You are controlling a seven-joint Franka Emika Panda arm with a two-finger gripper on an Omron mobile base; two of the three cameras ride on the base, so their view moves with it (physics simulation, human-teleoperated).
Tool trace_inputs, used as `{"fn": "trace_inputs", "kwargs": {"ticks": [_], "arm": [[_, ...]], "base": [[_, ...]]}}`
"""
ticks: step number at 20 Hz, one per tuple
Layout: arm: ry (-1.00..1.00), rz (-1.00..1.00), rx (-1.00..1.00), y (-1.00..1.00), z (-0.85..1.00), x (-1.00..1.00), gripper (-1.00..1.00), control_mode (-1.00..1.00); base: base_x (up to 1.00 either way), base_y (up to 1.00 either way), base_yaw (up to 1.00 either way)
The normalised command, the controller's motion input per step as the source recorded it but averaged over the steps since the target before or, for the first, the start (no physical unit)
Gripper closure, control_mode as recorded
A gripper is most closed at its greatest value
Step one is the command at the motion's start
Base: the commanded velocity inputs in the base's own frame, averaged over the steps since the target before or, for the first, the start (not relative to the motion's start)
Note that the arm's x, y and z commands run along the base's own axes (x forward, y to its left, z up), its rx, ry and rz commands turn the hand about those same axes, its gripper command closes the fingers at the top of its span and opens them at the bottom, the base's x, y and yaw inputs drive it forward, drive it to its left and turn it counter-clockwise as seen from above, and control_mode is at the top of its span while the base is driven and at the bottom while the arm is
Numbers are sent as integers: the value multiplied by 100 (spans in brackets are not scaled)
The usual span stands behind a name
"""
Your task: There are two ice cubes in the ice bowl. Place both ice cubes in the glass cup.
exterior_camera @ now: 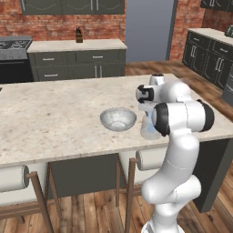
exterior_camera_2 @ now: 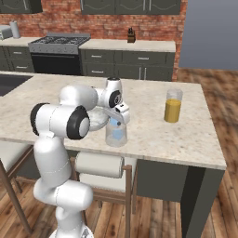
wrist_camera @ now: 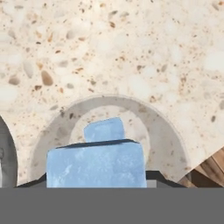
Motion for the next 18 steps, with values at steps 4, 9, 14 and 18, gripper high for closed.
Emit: {"fn": "trace_inputs", "kwargs": {"ticks": [4, 9, 14, 18], "arm": [[0, 0, 0, 0, 0, 1, 100, -100], [0, 0, 0, 0, -8, -6, 100, -100], [-1, 0, 0, 0, -9, 0, 100, -100], [-5, 0, 0, 0, 0, 6, -100, -100]], "base": [[0, 0, 0], [0, 0, 0], [0, 0, 0], [0, 0, 0]]}}
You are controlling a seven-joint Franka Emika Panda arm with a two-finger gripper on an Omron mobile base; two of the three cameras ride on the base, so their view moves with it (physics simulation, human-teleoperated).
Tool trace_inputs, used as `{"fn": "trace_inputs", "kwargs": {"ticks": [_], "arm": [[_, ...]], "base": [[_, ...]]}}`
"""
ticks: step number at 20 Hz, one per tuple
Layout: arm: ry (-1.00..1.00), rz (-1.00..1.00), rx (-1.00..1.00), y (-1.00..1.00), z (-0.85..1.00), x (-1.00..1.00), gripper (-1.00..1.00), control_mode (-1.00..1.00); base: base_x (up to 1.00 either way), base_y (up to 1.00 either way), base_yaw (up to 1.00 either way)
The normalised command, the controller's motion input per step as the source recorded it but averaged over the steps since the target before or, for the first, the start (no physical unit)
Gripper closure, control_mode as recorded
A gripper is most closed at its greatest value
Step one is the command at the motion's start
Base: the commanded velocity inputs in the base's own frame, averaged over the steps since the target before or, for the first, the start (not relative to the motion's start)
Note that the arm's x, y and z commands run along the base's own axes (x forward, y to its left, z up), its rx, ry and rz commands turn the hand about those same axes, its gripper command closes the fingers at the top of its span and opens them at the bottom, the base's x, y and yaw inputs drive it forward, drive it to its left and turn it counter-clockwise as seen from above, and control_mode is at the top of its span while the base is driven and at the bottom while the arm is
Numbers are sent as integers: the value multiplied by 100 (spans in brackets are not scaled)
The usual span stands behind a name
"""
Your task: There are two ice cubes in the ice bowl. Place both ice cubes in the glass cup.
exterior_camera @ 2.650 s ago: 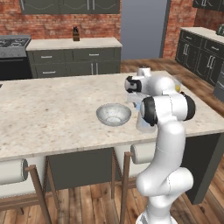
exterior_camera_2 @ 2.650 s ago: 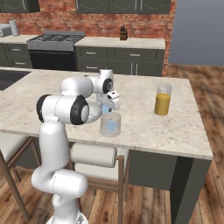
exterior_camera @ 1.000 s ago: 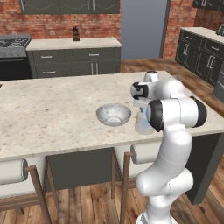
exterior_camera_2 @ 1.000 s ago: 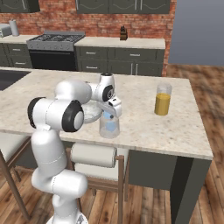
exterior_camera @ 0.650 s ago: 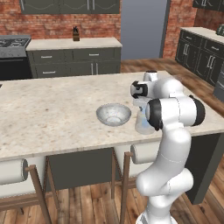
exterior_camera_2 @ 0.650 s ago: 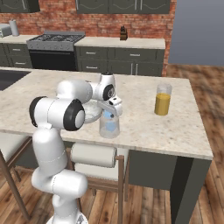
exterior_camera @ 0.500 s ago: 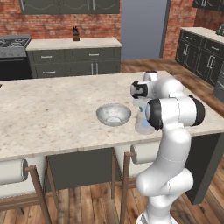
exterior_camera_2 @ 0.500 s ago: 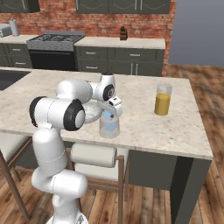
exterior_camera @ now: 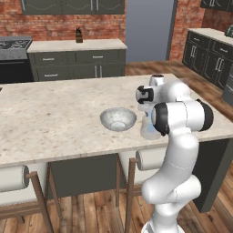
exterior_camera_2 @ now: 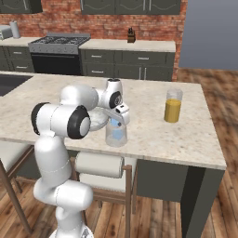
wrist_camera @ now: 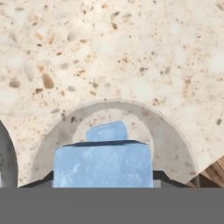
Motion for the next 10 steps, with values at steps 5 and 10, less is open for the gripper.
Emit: {"fn": "trace_inputs", "kwargs": {"ticks": [5, 10], "arm": [[-4, 0, 0, 0, 10, 1, -100, -100], [-9, 0, 0, 0, 43, -14, -100, -100]], "base": [[0, 0, 0], [0, 0, 0]]}}
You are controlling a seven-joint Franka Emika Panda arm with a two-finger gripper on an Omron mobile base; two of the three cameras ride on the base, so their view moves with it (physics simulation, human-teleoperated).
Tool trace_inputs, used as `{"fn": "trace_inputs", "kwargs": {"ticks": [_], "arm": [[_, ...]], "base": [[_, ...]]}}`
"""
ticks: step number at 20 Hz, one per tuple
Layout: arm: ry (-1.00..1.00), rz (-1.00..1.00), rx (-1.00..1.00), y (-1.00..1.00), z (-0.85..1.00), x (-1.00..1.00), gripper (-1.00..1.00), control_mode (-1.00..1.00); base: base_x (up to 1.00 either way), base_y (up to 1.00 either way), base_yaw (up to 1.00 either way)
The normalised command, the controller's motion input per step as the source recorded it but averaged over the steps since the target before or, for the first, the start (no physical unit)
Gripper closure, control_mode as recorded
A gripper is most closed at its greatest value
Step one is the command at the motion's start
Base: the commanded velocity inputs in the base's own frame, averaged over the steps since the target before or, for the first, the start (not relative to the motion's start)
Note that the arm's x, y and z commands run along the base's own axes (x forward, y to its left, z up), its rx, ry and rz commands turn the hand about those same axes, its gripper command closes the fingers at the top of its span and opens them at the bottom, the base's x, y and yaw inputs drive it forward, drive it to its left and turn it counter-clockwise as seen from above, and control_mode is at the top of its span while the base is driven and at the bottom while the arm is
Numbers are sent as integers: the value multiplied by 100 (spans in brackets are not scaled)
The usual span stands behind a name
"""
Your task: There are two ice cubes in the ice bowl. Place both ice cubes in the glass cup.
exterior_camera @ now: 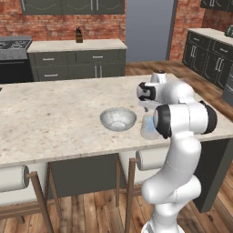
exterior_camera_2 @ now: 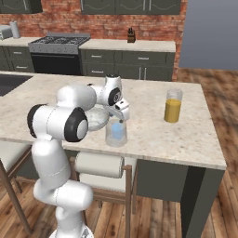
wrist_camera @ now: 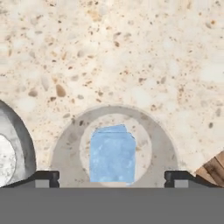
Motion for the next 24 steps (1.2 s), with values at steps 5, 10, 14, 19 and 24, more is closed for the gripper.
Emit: {"fn": "trace_inputs", "kwargs": {"ticks": [5, 10, 14, 19, 24], "arm": [[-29, 0, 0, 0, 25, -93, -100, -100], [-54, 0, -8, 1, -1, -100, -100, -100], [-61, 1, -20, 4, -7, -100, -100, -100], [-67, 0, -5, 0, 54, -100, -100, -100], [-41, -3, 2, -9, 24, -47, -100, -100]], "base": [[0, 0, 0], [0, 0, 0], [0, 0, 0], [0, 0, 0], [0, 0, 0]]}}
